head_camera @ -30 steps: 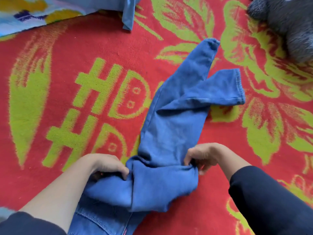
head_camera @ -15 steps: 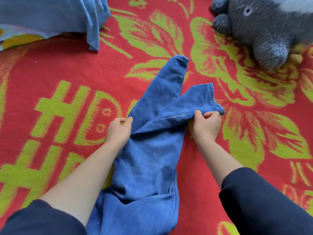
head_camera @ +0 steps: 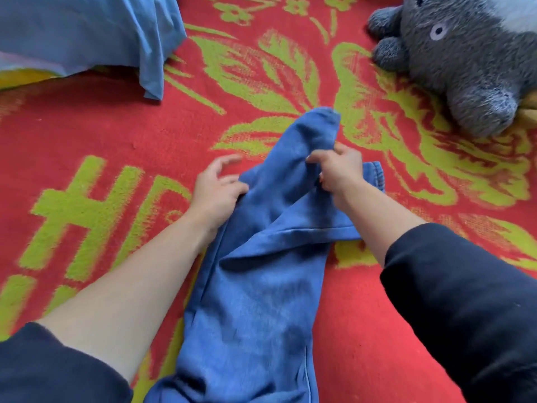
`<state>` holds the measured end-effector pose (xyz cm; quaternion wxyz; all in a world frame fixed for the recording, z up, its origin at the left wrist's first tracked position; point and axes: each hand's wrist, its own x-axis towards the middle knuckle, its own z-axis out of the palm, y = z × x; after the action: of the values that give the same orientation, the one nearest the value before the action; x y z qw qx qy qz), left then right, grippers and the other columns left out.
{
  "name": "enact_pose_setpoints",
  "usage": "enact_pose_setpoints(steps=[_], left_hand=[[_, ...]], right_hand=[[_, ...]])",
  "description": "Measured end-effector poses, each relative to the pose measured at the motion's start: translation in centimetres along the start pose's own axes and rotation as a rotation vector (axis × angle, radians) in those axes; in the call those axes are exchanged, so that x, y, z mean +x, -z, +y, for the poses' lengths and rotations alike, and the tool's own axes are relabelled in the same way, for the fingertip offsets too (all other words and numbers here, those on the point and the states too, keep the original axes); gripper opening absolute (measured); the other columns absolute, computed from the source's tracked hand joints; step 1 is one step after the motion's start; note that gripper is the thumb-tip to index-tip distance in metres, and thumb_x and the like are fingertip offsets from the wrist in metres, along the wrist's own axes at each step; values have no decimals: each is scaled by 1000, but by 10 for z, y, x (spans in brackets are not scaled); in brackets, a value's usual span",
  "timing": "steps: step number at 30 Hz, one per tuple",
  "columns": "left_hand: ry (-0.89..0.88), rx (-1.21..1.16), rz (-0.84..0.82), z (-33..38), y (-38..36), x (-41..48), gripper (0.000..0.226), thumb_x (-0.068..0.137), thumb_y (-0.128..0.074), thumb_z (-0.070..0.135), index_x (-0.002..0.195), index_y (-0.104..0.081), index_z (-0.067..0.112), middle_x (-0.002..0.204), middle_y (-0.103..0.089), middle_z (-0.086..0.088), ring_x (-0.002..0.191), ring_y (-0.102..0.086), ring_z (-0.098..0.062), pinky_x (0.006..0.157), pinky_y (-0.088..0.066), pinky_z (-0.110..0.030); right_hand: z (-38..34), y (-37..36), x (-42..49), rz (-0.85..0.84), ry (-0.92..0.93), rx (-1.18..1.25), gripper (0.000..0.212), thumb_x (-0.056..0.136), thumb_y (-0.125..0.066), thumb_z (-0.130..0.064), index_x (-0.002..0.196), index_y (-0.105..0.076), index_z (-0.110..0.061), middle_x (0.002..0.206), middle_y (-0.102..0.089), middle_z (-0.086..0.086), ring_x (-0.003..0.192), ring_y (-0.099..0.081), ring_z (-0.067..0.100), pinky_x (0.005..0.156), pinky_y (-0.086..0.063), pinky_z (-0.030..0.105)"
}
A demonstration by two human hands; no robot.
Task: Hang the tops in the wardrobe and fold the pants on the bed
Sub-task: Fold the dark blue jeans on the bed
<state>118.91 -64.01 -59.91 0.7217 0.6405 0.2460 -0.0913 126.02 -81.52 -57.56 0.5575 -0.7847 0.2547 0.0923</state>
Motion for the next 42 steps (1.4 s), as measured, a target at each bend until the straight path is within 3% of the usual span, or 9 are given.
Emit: enact_pose_setpoints(steps=[4, 8, 14, 17, 20, 26, 30, 37, 42], left_hand=[[-478, 308, 61, 17, -2, 6, 46, 82, -50, -9, 99, -65, 32, 100, -68, 8, 91, -63, -8, 86, -49, -23], [-316, 621, -15, -2, 8, 9, 59, 84, -53, -3, 138, -49, 20, 141, -50, 2, 129, -46, -12, 110, -33, -26], [-291, 922, 58, -25, 14, -4, 57, 90, -57, 20, 144, -38, 21, 155, -27, -4, 141, -22, -23, 115, -18, -37], [-526, 1025, -93, -28, 10, -25, 58, 87, -61, 39, 140, -43, 24, 151, -33, 3, 135, -29, -19, 108, -24, -38], [-486, 1097, -226, -40, 11, -35, 63, 86, -61, 37, 143, -37, 24, 142, -43, 4, 129, -39, -18, 107, -33, -38], [-290, 601, 119, -39, 21, -21, 16, 93, -58, 16, 100, -71, 14, 87, -73, -3, 85, -67, -21, 73, -47, -30], [-208, 429, 171, -40, 33, -20, 13, 93, -57, 16, 99, -68, 15, 86, -70, -1, 78, -62, -15, 80, -52, -42], [-52, 535, 207, -45, 48, -25, 30, 83, -71, 24, 108, -61, 12, 95, -66, -5, 82, -62, -20, 84, -51, -38], [133, 478, -103, -40, 53, -33, 41, 64, -71, 22, 103, -59, 16, 95, -71, -1, 87, -68, -18, 82, -54, -37]], right_hand=[[-10, 5, 5, 99, 126, 144, 14, 75, -64, -5, 74, -57, -17, 69, -53, 5, 50, -51, 18, 42, -44, 26], [4, 14, 8, 101, 31, -132, 54, 77, -69, -14, 128, -53, -8, 109, -62, 7, 100, -63, 27, 91, -51, 45], [47, 48, 0, 437, 106, -572, 49, 79, -66, -27, 120, -48, -8, 128, -45, 15, 120, -44, 32, 96, -36, 40], [60, 68, -3, 601, -287, -585, 81, 72, -70, -46, 133, -38, -4, 139, -36, 16, 131, -31, 35, 104, -29, 50], [57, 73, -7, 360, -480, -310, 65, 68, -71, -46, 117, -56, -7, 125, -53, 16, 119, -49, 35, 95, -45, 44], [-47, 22, 6, 225, 18, 84, 19, 70, -70, -18, 62, -52, -17, 65, -53, -1, 63, -53, 19, 54, -45, 28], [-84, -16, 7, -171, 133, 84, 11, 80, -69, -33, 73, -64, -24, 79, -60, -6, 73, -56, 11, 63, -43, 25], [0, -12, 5, 141, -167, -393, 63, 75, -73, -39, 122, -48, -6, 123, -52, 16, 113, -54, 30, 96, -45, 42], [10, -25, -6, -121, -268, -199, 38, 71, -76, -30, 96, -57, -11, 81, -54, 1, 65, -52, 17, 54, -40, 26]])
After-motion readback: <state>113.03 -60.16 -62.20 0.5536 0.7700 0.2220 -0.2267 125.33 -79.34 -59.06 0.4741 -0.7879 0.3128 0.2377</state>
